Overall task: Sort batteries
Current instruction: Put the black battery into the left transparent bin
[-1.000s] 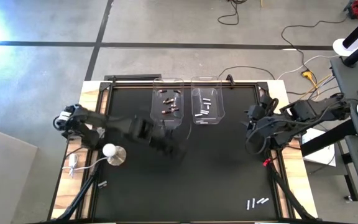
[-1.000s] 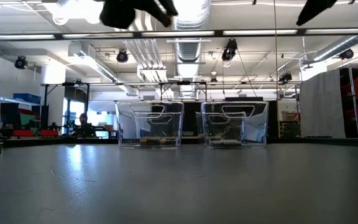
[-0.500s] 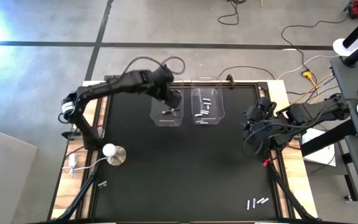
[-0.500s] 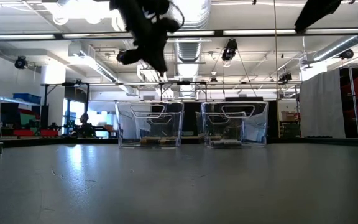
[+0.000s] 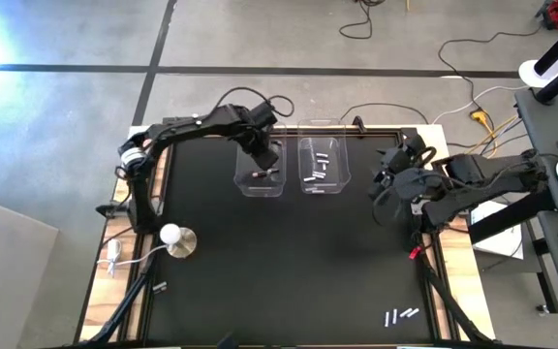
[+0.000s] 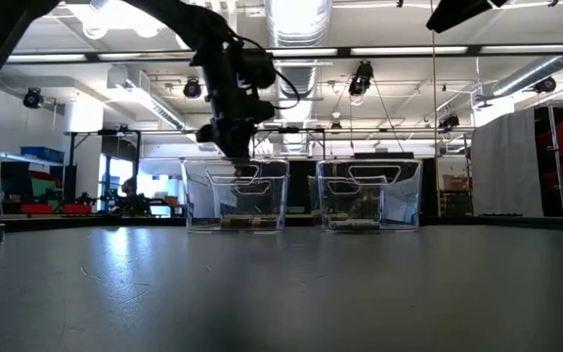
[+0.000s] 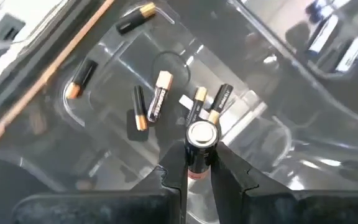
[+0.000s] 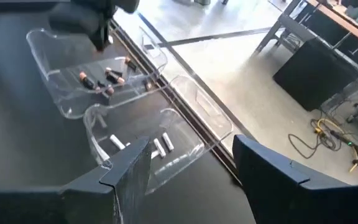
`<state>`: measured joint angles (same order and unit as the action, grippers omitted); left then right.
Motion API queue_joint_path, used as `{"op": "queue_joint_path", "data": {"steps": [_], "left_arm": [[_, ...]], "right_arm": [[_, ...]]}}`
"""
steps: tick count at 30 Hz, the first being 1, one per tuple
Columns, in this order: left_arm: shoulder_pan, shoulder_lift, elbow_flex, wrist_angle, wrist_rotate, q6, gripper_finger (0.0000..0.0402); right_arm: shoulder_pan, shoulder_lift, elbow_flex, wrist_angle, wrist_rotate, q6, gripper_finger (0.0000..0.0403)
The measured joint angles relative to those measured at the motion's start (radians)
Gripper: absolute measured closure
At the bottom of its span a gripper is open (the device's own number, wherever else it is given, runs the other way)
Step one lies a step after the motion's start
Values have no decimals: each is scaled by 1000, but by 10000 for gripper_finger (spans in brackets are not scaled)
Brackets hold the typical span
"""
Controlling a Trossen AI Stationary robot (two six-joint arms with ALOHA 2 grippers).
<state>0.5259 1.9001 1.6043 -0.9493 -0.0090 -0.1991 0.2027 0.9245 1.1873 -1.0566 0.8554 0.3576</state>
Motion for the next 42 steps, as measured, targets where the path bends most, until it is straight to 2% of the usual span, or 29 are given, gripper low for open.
{"op": "queue_joint_path", "data": {"steps": [5,11,22,31,35,42], "left_arm": [[-6,48,6,-13,1,125,372],[-1,92,42,-73,-11,205,372],[-5,295,328,-299,-34,400,372],[-4,389,466,-360,-71,476,372],[0,414,474,-367,-83,504,372],[10,417,400,-316,-79,512,372]], "right_arm": [[-56,1,0,25,-92,-9,184],[-83,6,0,27,-103,24,184],[-117,22,0,68,-103,26,184],[-117,23,0,68,-103,52,184],[-117,23,0,68,-104,54,184],[-116,28,-2,67,-104,101,184]]}}
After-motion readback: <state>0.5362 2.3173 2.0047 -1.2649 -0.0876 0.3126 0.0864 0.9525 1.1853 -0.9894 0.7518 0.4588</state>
